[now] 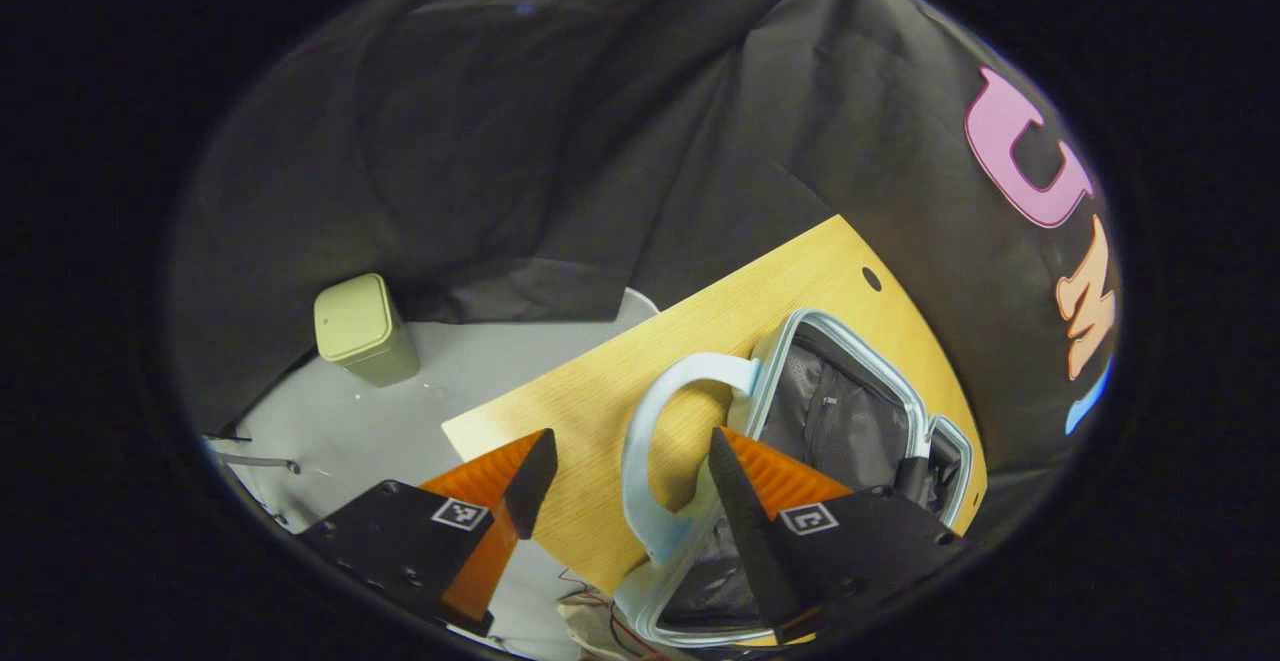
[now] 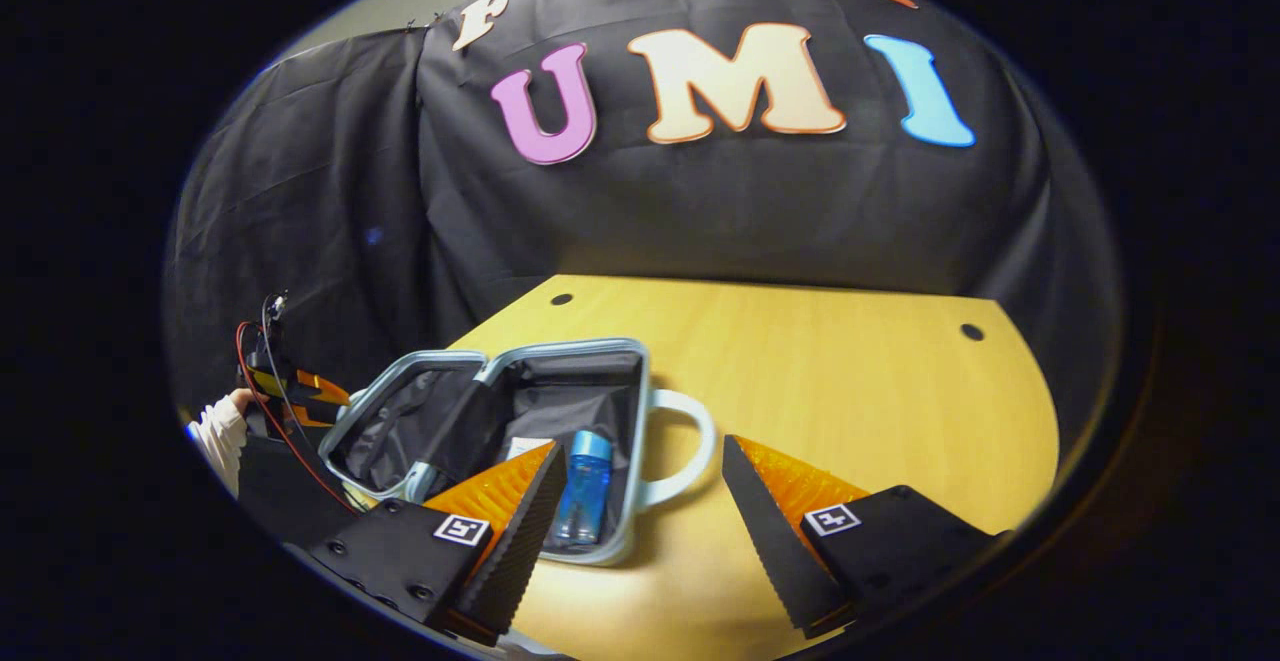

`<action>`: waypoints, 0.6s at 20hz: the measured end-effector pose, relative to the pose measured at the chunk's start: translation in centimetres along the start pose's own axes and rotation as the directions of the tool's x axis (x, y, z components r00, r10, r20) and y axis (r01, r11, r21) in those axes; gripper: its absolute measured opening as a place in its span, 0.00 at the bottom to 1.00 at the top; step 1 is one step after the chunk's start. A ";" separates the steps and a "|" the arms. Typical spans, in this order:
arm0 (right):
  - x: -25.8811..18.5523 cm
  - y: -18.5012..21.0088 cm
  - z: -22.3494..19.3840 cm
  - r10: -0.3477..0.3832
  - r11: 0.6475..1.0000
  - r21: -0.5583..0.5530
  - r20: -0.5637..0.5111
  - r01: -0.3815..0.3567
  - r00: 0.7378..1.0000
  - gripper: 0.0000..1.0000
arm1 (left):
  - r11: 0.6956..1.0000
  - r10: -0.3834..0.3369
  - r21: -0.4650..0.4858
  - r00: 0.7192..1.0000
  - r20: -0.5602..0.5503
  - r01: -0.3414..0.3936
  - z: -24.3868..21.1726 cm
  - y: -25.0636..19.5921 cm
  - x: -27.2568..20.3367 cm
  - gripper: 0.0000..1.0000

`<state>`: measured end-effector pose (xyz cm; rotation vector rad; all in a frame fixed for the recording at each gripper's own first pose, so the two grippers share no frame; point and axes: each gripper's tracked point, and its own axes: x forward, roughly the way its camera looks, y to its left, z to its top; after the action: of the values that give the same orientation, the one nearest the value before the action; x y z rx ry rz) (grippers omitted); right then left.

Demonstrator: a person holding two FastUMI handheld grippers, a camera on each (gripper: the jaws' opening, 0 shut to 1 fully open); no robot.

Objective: First open the suitcase, pack the skin care products into it, and then close the suitcase.

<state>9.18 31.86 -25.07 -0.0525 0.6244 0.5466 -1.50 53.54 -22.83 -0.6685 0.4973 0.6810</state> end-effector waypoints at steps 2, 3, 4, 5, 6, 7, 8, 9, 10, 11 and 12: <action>-1.8 -2.5 0.8 -0.063 0.998 0.017 0.021 0.063 0.998 0.98 | 1.000 -0.008 -0.010 1.000 -0.020 0.008 -0.4 0.1 0.9 0.77; -2.9 -3.8 0.9 -0.095 0.995 0.027 0.027 0.095 0.995 0.98 | 1.000 -0.017 -0.015 0.999 -0.035 0.017 -0.6 0.2 1.3 0.67; -3.7 -4.9 1.0 -0.120 0.992 0.033 0.032 0.119 0.992 0.98 | 1.000 -0.021 -0.017 0.998 -0.057 0.020 -1.0 0.3 1.5 0.48; -4.4 -5.8 1.0 -0.146 0.989 0.038 0.036 0.145 0.989 0.98 | 0.999 -0.035 -0.019 0.997 -0.068 0.034 -1.1 0.4 1.7 0.37; -5.1 -6.8 0.9 -0.172 0.985 0.042 0.034 0.170 0.985 0.98 | 0.998 -0.052 -0.030 0.996 -0.072 0.050 -1.2 0.0 1.9 0.25; -5.8 -7.6 0.6 -0.194 0.980 0.045 0.031 0.193 0.980 0.98 | 0.999 -0.049 -0.028 0.997 -0.068 0.047 -1.2 0.2 2.0 0.13; -6.5 -8.3 0.6 -0.215 0.976 0.049 0.032 0.213 0.976 0.98 | 0.998 -0.054 -0.027 0.996 -0.071 0.052 -1.4 0.2 2.4 0.11; -7.1 -8.9 0.7 -0.230 0.972 0.057 0.038 0.228 0.972 0.98 | 0.998 -0.060 -0.031 0.996 -0.068 0.058 -1.2 0.0 2.0 0.09; -7.6 -9.4 0.6 -0.242 0.969 0.069 0.041 0.239 0.969 0.98 | 0.997 -0.071 -0.037 0.995 -0.063 0.069 -1.0 -0.2 1.7 0.06; -8.1 -9.8 0.4 -0.253 0.965 0.079 0.041 0.249 0.967 0.98 | 0.996 -0.087 -0.041 0.994 -0.062 0.084 -0.9 -0.5 1.5 0.04; -8.6 -10.1 0.3 -0.261 0.963 0.084 0.042 0.257 0.964 0.98 | 0.995 -0.100 -0.036 0.993 -0.056 0.098 -0.7 -0.9 0.9 0.01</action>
<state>8.61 19.24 -21.14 -0.0450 0.5761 0.2687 -0.42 52.90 -23.51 -0.7412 0.5034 0.5788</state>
